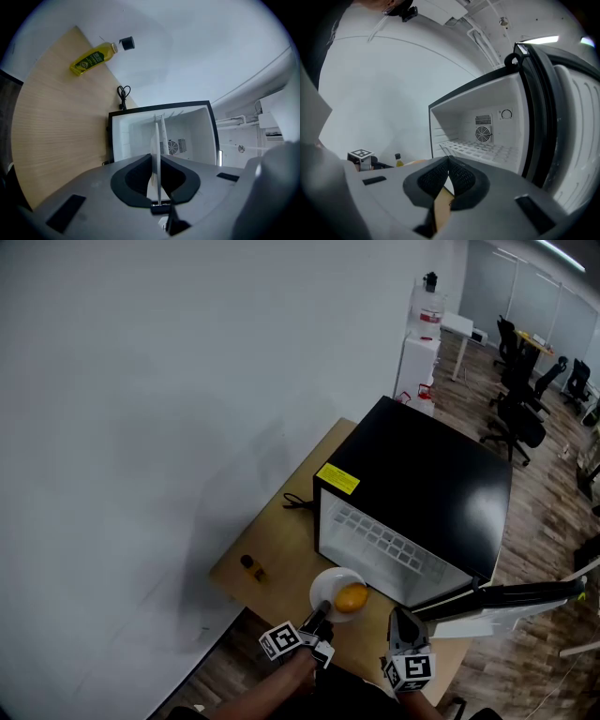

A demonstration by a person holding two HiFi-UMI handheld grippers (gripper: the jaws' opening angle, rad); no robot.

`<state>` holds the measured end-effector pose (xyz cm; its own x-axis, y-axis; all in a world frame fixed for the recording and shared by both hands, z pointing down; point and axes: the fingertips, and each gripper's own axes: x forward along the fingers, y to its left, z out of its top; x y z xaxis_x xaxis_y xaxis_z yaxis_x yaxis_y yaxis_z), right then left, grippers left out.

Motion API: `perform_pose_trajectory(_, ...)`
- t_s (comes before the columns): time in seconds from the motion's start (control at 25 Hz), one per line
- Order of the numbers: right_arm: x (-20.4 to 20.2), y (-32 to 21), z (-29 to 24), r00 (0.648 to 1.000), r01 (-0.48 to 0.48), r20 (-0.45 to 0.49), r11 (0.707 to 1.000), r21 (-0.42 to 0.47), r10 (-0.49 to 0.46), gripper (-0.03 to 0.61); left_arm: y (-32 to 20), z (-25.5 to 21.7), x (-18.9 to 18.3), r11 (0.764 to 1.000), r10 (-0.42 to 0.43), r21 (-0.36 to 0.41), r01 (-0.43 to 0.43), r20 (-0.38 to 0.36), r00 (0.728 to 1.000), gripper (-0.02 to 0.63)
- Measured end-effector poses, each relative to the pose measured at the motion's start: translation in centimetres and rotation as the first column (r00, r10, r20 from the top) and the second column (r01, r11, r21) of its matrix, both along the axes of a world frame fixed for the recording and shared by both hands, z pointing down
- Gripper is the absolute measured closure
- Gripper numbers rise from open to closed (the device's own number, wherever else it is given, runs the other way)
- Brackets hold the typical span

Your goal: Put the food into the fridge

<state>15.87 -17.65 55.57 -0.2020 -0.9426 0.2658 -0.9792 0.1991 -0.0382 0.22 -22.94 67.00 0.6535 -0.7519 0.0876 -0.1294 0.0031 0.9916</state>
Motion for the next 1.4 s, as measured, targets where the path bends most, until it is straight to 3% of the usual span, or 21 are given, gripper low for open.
perform_pose_trajectory(0.48, 0.6, -5.3, 3.1, 1.0, 0.024, 0.004, 0.998, -0.058, -0.024, 0.518, -7.6, 4.3, 3.2, 1.0, 0.015, -0.006, -0.015, 0.016, 1.0, 0.586)
perform_pose_trajectory(1.12, -0.4, -8.6, 6.2, 0.997, 0.074, 0.011, 0.994, -0.082, -0.073, 0.518, -13.4, 9.8, 6.1, 0.999, 0.037, 0.013, -0.038, 0.034, 0.999, 0.586)
perform_pose_trajectory(1.4, -1.3, -9.1, 7.3, 0.996, 0.086, 0.042, 0.989, -0.123, -0.082, 0.518, -14.9, 11.6, 7.1, 0.999, -0.015, -0.03, 0.016, 0.02, 1.0, 0.586)
